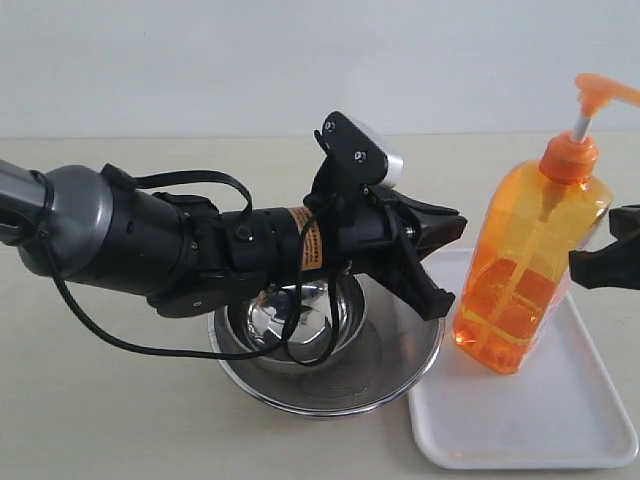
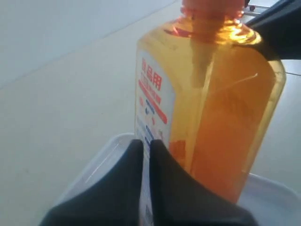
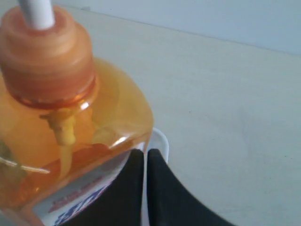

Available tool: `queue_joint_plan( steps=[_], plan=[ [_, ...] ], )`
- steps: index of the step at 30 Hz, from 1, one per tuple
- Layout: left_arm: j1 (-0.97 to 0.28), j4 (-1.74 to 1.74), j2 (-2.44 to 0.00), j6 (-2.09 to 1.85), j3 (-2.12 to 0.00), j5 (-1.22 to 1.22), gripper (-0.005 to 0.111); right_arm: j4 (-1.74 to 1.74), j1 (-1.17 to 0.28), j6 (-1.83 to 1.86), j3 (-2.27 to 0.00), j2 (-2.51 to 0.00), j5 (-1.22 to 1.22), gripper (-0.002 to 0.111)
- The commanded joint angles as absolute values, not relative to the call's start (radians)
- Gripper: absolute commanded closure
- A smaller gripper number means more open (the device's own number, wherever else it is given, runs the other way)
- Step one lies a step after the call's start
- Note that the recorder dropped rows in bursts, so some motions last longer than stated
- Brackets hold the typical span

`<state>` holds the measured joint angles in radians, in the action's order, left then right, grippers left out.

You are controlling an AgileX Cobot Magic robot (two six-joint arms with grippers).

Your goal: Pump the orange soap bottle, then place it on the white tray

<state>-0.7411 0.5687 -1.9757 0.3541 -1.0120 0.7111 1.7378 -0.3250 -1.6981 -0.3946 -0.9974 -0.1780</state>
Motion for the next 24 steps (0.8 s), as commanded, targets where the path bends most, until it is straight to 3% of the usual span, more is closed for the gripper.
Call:
queue_joint_plan(
  steps=[1, 24],
  plan=[
    [-0.743, 0.622, -1.977, 0.383, -1.017, 0.751, 0.102, 1.744, -0.318, -1.674, -0.401, -1.026, -0.136, 0.109],
    [-0.743, 0.682, -1.98, 0.431, -1.083, 0.715, 0.102, 1.744, -0.318, -1.63, -0.476, -1.129, -0.146, 0.109]
  ],
)
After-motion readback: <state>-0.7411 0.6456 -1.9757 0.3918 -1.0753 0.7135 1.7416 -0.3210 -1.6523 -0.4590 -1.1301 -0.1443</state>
